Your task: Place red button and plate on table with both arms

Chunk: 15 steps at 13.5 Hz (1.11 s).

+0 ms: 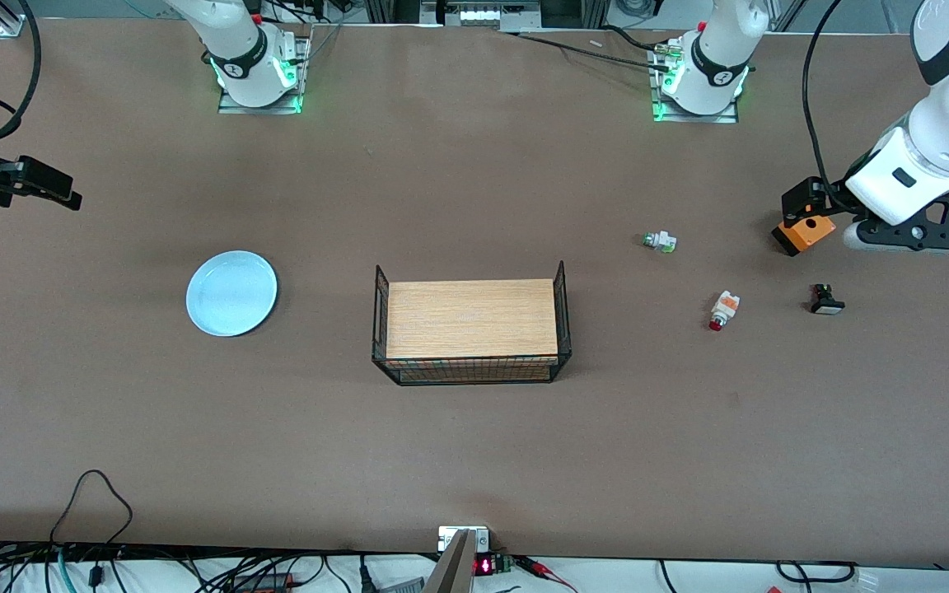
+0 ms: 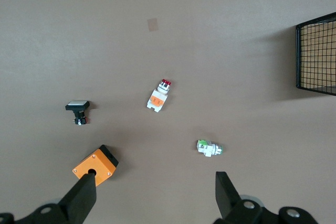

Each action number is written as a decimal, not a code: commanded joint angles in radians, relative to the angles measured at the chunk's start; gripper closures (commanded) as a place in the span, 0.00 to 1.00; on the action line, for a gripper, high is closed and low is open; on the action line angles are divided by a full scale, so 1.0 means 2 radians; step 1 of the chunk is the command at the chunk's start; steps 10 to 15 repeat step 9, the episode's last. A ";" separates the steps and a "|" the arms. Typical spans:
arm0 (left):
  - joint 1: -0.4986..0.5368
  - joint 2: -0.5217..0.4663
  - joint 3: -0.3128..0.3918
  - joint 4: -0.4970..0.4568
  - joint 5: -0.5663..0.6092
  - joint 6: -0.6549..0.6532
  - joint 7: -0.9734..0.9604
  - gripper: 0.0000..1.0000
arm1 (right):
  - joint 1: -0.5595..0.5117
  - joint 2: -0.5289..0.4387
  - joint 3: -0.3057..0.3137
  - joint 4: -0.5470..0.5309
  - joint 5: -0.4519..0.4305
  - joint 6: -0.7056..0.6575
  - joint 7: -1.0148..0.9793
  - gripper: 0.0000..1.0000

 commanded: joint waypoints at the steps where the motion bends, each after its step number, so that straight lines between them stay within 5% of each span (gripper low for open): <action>1: -0.005 -0.007 0.003 -0.004 0.009 -0.004 0.006 0.00 | 0.000 -0.017 0.004 -0.015 -0.009 0.002 -0.014 0.00; 15: -0.005 -0.007 0.003 -0.004 0.009 -0.004 0.006 0.00 | -0.001 -0.016 0.004 -0.011 -0.007 -0.002 -0.007 0.00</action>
